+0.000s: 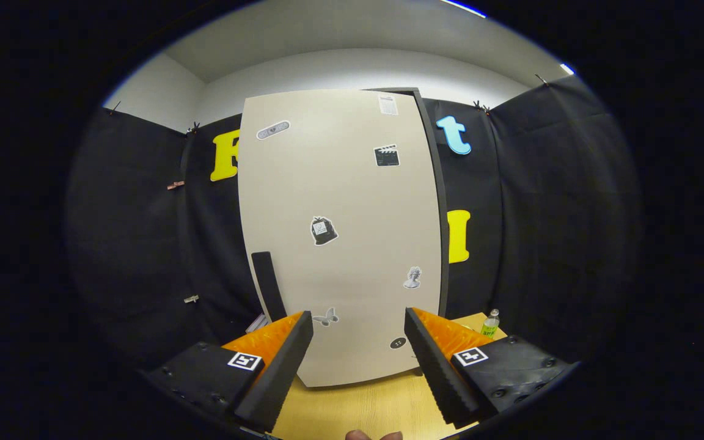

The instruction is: Open the shoe cabinet door, grab the shoes and put them into the shoe cabinet, then close the shoe cabinet door.

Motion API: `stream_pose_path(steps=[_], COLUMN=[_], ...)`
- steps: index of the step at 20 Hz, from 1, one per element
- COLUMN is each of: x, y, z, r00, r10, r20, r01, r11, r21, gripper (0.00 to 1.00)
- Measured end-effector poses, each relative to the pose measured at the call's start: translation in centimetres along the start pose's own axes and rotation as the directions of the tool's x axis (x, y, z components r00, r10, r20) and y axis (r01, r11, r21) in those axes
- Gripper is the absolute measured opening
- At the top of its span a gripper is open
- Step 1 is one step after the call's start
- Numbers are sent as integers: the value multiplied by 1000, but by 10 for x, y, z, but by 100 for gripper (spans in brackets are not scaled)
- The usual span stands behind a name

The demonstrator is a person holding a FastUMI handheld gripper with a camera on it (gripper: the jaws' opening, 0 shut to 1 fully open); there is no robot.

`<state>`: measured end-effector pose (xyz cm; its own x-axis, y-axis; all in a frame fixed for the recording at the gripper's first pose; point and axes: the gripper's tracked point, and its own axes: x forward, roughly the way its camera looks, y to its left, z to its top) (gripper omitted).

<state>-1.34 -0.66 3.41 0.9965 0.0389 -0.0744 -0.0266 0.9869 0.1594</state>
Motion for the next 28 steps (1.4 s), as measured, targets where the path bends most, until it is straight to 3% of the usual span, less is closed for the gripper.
stream_pose_path(steps=[28], x=[-6], y=[-29], z=[2], r00=[999], r10=[-40], r20=[23], r01=[41], r11=[999], r21=[-10], gripper=[97])
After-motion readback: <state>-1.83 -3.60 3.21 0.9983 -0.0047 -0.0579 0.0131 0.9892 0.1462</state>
